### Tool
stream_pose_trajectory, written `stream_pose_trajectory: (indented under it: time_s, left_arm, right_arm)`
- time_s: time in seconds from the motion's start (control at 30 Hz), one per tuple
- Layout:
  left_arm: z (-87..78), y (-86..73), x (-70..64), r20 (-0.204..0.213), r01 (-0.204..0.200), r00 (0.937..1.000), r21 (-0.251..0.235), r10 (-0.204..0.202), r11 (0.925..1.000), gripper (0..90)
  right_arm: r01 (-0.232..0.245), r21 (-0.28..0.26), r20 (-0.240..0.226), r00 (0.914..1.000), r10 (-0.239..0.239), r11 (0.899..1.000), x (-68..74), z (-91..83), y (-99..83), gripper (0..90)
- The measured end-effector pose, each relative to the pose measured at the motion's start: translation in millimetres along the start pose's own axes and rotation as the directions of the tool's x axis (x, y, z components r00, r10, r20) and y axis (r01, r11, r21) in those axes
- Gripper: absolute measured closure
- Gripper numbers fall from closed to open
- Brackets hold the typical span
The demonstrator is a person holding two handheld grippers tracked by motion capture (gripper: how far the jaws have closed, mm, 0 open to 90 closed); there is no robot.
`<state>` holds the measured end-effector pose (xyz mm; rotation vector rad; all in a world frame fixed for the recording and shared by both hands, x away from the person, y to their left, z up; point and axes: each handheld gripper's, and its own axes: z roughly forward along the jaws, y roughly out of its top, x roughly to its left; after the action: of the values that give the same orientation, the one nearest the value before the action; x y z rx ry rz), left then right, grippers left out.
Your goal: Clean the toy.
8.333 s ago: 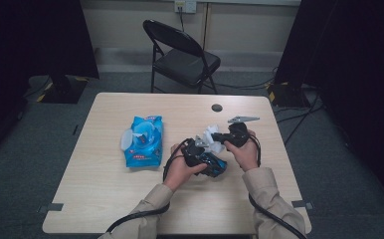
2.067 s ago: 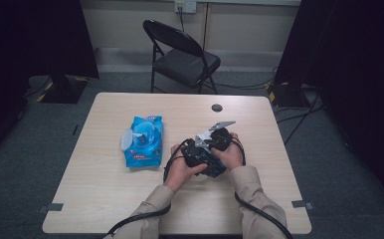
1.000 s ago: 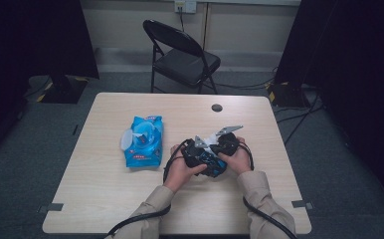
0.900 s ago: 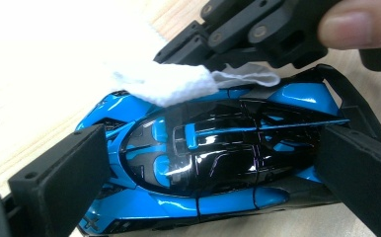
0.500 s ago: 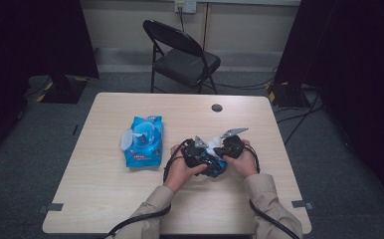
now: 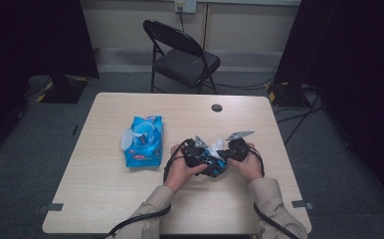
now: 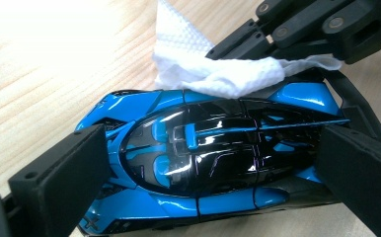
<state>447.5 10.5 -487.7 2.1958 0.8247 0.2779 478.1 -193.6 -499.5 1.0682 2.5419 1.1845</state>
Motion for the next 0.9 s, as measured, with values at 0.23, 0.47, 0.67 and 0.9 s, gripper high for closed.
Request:
stream_pose_trajectory:
  time_s: [0.23,0.47,0.67,0.9]
  left_arm:
    - [0.0,0.7,0.2,0.000,-0.001,1.0000,0.006,0.001,1.0000,0.0]
    - [0.1,0.2,0.2,0.001,0.001,1.0000,0.001,-0.001,1.0000,0.0]
    - [0.0,0.4,0.3,0.001,-0.002,1.0000,0.005,0.002,1.0000,0.0]
    - [-0.1,0.4,0.4,0.001,-0.007,1.0000,0.004,0.007,1.0000,0.0]
  right_arm:
    - [-0.011,-0.007,-0.012,0.9999,0.011,1.000,-2.1,-5.7,-6.2,86.1]
    - [-0.035,-0.015,-0.024,0.9991,0.035,0.999,-4.4,-11.8,-13.1,86.1]
    - [-0.046,-0.026,-0.032,0.9985,0.045,0.999,-4.9,-17.4,-19.9,86.1]
    - [-0.046,-0.020,-0.024,0.9987,0.046,0.999,-3.6,-21.7,-23.2,86.1]
